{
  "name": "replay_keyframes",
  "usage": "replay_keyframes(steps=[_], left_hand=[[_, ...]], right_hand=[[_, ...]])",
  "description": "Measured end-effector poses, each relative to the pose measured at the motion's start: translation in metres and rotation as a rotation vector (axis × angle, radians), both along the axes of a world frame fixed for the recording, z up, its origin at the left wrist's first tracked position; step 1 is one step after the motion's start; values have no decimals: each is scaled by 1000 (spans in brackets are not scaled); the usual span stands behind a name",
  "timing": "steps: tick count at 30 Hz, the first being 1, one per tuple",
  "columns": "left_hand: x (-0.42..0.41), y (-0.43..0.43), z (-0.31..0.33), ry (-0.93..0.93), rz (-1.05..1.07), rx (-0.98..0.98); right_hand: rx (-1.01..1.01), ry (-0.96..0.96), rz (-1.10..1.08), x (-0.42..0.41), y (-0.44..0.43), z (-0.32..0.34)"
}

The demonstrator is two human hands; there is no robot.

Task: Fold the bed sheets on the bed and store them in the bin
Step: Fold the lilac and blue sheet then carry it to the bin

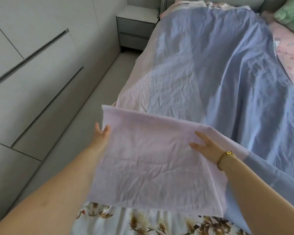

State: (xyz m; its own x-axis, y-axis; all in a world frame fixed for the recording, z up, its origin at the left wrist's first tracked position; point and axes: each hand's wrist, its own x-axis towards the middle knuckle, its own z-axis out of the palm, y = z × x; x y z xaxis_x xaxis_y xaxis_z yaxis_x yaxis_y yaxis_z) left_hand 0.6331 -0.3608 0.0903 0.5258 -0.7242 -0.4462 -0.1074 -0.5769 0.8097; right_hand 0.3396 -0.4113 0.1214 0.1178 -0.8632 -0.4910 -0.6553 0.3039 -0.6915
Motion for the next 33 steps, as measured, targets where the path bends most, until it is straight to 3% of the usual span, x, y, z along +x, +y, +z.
replay_keyframes(steps=[2,4,9,13,21,28,33], left_hand=[[-1,5,-28,-195,-148,259],[-13,16,-50,-267,-295,383],[-49,35,-80,-199,-610,488],[-67,28,-76,-395,-807,542],[-167,-16,-41,-455,-1015,235],[-305,-42,-29,-442,-1098,63],[-445,-45,-48,-522,-1268,11]], right_hand=[[75,79,67,1,-6,-25],[124,125,93,-3,-2,-53],[217,166,11,-29,28,-81],[157,258,-113,-62,51,-72],[148,327,-326,-176,84,-64],[222,624,-179,-315,80,-73],[208,680,-52,-423,78,-84]])
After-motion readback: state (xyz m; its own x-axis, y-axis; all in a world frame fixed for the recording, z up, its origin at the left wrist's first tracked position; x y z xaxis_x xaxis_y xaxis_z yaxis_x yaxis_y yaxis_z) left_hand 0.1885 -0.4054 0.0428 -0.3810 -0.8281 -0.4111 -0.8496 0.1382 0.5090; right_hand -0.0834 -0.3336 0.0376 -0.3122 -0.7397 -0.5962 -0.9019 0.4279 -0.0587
